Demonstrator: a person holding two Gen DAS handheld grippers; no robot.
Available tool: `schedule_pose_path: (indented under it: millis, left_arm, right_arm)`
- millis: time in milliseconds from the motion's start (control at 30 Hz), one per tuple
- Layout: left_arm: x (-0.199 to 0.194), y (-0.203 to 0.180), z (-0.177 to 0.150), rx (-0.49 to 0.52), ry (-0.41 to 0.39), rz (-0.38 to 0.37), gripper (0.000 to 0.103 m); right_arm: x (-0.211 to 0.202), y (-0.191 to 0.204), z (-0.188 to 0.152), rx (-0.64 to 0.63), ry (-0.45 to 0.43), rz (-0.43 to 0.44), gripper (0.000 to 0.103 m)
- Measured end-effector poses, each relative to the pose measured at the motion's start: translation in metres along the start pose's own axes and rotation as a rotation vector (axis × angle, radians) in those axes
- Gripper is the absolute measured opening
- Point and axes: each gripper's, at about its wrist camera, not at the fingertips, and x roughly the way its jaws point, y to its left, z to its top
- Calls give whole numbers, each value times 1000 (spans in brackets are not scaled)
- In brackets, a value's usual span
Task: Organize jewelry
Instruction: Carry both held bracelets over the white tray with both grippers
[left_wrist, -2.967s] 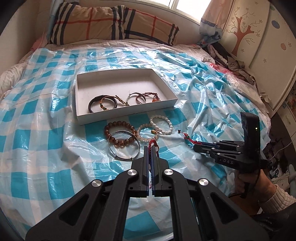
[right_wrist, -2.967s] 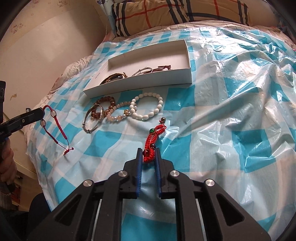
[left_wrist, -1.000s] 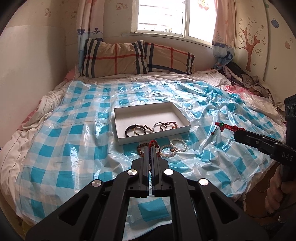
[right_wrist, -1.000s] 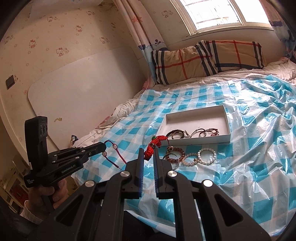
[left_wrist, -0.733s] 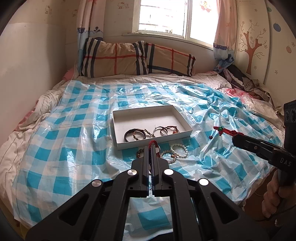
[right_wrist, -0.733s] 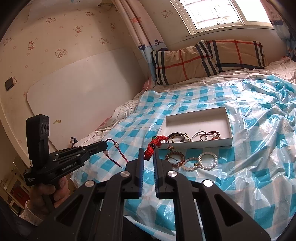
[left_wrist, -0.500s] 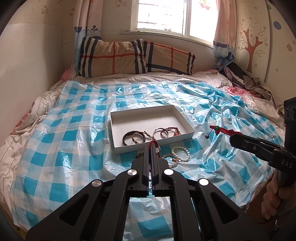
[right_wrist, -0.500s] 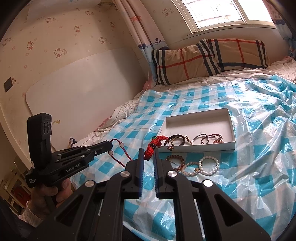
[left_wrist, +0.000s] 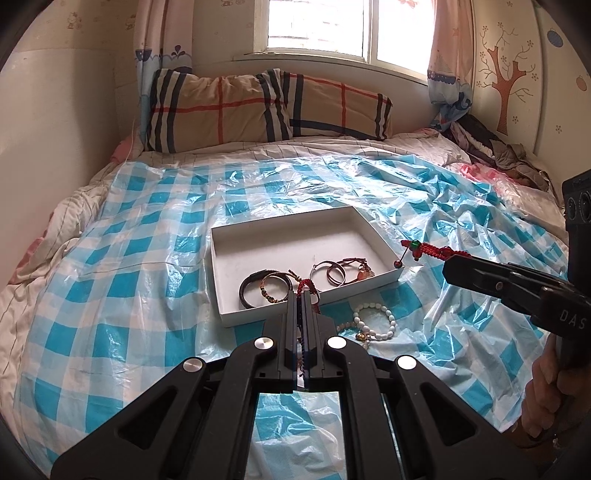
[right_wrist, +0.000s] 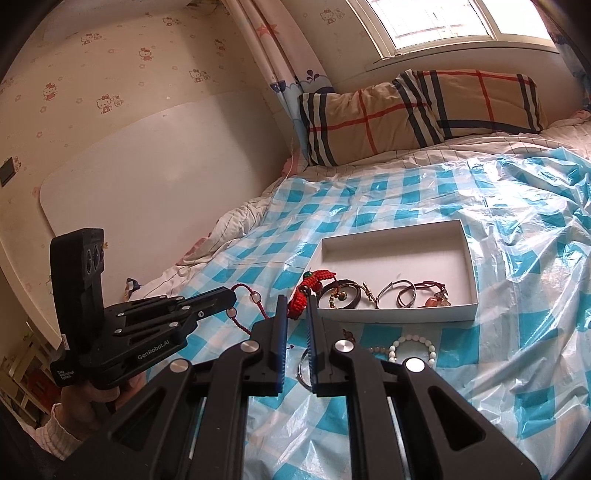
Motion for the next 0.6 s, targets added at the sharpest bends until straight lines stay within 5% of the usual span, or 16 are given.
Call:
schedule_pose_path:
  millis: [600]
  left_arm:
    - [43,-5,12,24,7,-4,2]
  right_arm:
    - [36,-23,8,1,17,10,11]
